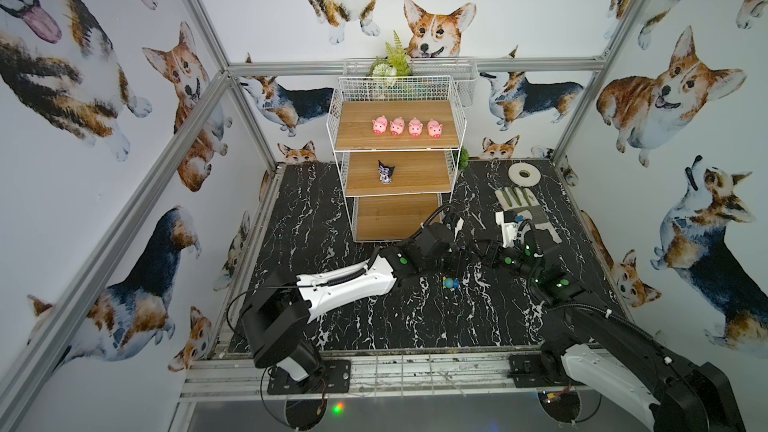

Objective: Organize plastic toys on shelves
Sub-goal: Pick up the plastic toy at the center of the board.

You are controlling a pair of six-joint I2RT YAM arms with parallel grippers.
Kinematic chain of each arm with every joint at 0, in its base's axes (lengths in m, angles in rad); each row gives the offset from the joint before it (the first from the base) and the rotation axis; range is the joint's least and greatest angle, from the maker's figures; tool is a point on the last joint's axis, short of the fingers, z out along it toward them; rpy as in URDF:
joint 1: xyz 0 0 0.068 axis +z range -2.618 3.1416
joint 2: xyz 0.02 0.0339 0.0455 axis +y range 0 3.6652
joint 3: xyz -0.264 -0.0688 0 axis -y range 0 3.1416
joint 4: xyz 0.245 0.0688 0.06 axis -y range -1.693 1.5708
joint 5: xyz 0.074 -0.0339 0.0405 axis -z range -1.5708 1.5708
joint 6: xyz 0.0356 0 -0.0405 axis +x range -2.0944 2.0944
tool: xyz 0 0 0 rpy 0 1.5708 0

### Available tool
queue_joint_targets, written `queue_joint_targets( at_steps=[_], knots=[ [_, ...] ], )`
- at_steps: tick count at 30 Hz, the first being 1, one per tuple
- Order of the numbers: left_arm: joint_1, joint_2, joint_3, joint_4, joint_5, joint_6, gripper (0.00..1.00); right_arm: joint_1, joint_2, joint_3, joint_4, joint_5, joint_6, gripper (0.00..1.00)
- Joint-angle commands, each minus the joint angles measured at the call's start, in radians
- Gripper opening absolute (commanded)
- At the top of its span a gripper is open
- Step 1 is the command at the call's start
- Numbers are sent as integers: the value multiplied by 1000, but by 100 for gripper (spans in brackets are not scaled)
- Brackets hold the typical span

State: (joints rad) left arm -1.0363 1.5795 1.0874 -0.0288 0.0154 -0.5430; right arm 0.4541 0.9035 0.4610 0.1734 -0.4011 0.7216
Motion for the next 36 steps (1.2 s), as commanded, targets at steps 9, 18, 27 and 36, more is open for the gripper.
queue_joint_targets(
  at_steps=[9, 18, 27, 36],
  knots=[
    [-17, -2, -12, 74, -123, -73, 50, 11, -17, -25, 103, 6, 57, 0],
    [-19, 2, -32, 96, -148, -89, 48, 12, -23, -46, 150, 12, 90, 0],
    [-31, 17, -50, 148, -136, -73, 51, 11, -12, -51, 183, 7, 110, 0],
    [-31, 4, -62, 161, -193, -70, 36, 11, -2, -57, 202, -5, 120, 0]
  ],
)
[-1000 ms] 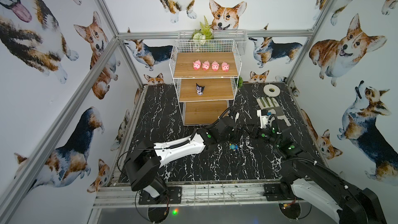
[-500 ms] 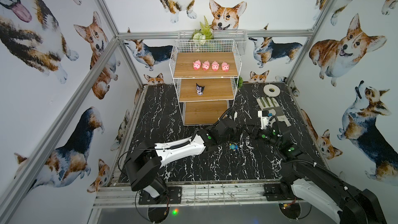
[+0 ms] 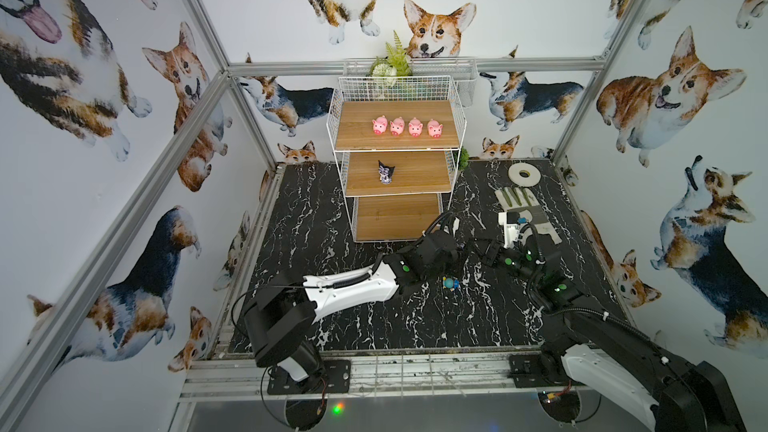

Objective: Organize plastic toys on shelves
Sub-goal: Pick up the plastic toy at the center of the board, then place the plastic toy on the shelf.

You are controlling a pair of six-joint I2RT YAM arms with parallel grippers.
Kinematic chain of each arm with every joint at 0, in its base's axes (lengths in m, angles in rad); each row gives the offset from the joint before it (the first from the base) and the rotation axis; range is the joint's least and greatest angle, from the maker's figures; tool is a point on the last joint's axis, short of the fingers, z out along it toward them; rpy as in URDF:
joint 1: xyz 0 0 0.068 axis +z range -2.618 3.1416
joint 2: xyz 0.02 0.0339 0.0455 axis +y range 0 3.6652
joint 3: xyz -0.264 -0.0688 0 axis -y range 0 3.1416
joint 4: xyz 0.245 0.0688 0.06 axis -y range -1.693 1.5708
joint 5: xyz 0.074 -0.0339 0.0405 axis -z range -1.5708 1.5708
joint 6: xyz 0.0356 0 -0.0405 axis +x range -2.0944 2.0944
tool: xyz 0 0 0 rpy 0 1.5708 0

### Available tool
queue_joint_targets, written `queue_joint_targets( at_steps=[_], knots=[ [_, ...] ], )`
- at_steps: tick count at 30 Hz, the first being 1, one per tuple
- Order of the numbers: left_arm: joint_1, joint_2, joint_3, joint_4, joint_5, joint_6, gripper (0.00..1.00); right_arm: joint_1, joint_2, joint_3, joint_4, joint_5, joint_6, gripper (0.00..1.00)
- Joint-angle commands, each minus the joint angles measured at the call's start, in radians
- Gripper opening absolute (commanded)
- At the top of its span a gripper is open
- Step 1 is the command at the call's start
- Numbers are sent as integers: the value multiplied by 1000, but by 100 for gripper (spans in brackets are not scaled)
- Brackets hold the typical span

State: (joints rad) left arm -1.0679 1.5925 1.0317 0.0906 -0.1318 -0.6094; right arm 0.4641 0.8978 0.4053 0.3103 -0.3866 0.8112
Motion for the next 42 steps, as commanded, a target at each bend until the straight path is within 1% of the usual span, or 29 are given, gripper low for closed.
queue_joint_targets(
  at_steps=[1, 3, 8, 9, 10, 13, 15, 19, 21, 22, 23, 24, 27, 30, 34, 37, 39, 42],
  knots=[
    [1, -14, -13, 51, -52, -1, 34, 1, 5, -2, 65, -23, 30, 0],
    [0, -27, -27, 65, -77, 6, 30, 1, 6, -3, 66, -24, 26, 0],
    [0, -67, -53, 98, -119, 66, 26, 1, 5, 2, 57, -35, -3, 0],
    [1, -73, -53, 101, -126, 83, 26, 1, 5, 7, 51, -37, -11, 5],
    [1, -80, -56, 104, -136, 104, 25, 1, 4, 13, 44, -35, -15, 13],
    [0, -108, -76, 134, -164, 171, 24, 2, -9, 48, -7, -34, -56, 26],
    [0, -127, -93, 166, -182, 227, 25, 2, -20, 91, -61, -32, -114, 38],
    [6, -163, -113, 222, -223, 349, 25, 1, -46, 157, -137, -23, -242, 53],
    [15, -188, -122, 262, -233, 433, 25, 1, -69, 185, -167, -6, -328, 62],
    [18, -198, -125, 285, -239, 470, 25, 1, -77, 196, -176, -1, -367, 62],
    [19, -210, -129, 312, -247, 514, 26, 1, -84, 211, -187, 5, -413, 68],
    [20, -220, -131, 337, -251, 554, 26, 1, -89, 221, -192, 9, -458, 71],
    [25, -242, -126, 403, -273, 653, 26, 2, -86, 237, -174, 11, -562, 78],
    [42, -249, -101, 433, -302, 704, 27, 1, -65, 258, -155, -1, -654, 84],
    [79, -232, -82, 489, -303, 734, 27, 1, -23, 291, -165, 14, -751, 90],
    [109, -201, -70, 551, -315, 755, 27, 1, -12, 259, -64, 24, -806, 94],
    [132, -177, -62, 585, -321, 748, 27, 2, -2, 248, -28, 35, -832, 96],
    [169, -133, -41, 614, -321, 724, 27, 1, 14, 250, -25, 52, -871, 97]
  ],
)
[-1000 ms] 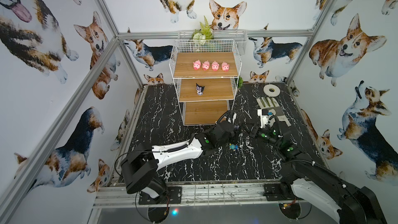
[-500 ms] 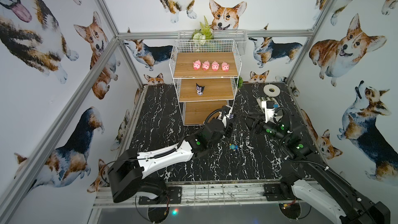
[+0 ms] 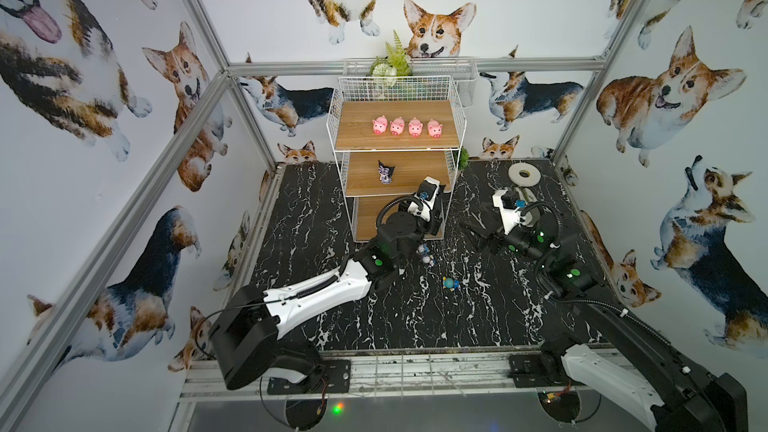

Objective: Organize plastic toys on shelves
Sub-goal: Place the plastic toy on the shelf.

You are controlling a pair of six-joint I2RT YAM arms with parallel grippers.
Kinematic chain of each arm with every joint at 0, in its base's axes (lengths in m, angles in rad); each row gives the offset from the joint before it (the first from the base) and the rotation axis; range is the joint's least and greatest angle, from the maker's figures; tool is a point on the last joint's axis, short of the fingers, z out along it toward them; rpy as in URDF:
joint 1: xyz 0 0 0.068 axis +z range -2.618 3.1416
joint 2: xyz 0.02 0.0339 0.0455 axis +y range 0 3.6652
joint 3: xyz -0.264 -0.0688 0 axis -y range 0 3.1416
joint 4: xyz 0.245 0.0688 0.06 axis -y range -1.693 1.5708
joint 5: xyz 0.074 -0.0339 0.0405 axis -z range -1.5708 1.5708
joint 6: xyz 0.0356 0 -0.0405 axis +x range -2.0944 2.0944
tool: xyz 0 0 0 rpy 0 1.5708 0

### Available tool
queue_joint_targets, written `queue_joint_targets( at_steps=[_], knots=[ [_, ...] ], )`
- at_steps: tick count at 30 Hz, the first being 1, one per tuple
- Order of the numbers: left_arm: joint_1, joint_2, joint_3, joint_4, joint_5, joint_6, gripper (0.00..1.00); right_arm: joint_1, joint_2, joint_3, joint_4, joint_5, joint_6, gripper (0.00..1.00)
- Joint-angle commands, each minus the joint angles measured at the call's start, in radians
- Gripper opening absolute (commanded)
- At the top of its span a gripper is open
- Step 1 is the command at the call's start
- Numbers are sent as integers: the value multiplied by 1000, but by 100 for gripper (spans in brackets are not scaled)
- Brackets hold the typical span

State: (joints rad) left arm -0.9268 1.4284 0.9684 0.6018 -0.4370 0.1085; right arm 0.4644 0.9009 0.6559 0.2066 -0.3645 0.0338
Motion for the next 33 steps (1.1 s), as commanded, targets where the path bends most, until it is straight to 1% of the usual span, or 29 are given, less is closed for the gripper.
queue_joint_targets(
  at_steps=[1, 8, 9, 12, 18, 24, 33],
  knots=[
    [40, 48, 30, 112, -16, 1, 27, 0, 15, -4, 81, 41, -107, 97],
    [81, 148, 90, 165, -16, -15, 27, -1, 31, -33, 109, 61, -162, 99],
    [82, 163, 96, 181, -15, -13, 27, -3, 33, -35, 109, 60, -166, 100],
    [86, 198, 106, 232, -8, -1, 27, -6, 26, -47, 112, 51, -166, 100],
    [99, 265, 142, 248, -10, -5, 28, -9, -3, -71, 115, 50, -163, 100],
    [114, 308, 167, 260, -6, -30, 28, -10, -11, -73, 110, 47, -164, 100],
    [127, 328, 142, 311, 10, -31, 30, -10, -5, -89, 120, 39, -157, 100]
  ],
)
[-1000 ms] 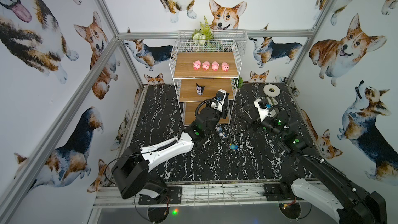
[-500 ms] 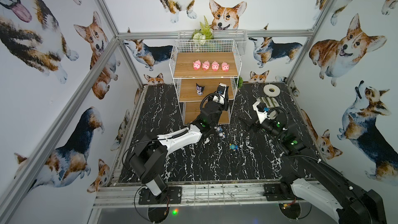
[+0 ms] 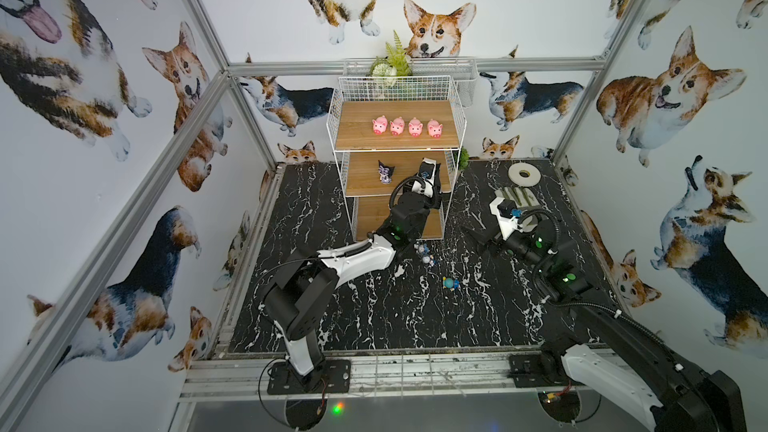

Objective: Organize plastic toys on shelves
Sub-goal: Place the plastic toy on the shelf.

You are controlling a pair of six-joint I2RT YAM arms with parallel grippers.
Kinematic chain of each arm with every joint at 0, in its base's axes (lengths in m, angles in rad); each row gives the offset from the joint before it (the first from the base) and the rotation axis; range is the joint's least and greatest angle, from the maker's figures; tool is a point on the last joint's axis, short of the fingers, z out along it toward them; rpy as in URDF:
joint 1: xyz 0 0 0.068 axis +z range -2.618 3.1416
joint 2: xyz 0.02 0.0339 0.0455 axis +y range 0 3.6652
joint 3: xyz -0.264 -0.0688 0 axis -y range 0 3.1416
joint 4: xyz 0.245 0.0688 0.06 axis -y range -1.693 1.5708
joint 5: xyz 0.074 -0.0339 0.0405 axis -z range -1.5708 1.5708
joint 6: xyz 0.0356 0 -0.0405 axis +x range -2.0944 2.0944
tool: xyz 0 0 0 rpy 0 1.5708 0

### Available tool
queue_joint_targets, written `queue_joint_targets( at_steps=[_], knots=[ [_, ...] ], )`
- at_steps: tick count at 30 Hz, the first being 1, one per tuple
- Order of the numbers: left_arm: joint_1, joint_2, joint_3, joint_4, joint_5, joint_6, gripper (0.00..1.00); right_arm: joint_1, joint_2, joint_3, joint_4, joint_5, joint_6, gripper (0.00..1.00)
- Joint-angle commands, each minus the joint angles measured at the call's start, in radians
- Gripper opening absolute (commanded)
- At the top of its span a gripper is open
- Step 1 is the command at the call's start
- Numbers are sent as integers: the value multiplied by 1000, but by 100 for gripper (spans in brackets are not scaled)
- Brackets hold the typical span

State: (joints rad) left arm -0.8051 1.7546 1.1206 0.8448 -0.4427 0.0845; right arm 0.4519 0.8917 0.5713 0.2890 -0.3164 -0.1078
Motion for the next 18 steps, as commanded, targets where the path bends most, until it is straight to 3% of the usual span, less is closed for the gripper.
queue_joint_targets(
  at_steps=[1, 18],
  knots=[
    [7, 3, -15, 77, 12, -6, 30, 2, 5, -5, 38, -10, -14, 100],
    [7, -8, -35, 80, 21, -19, 47, 2, 6, -9, 38, -10, -12, 100]
  ],
)
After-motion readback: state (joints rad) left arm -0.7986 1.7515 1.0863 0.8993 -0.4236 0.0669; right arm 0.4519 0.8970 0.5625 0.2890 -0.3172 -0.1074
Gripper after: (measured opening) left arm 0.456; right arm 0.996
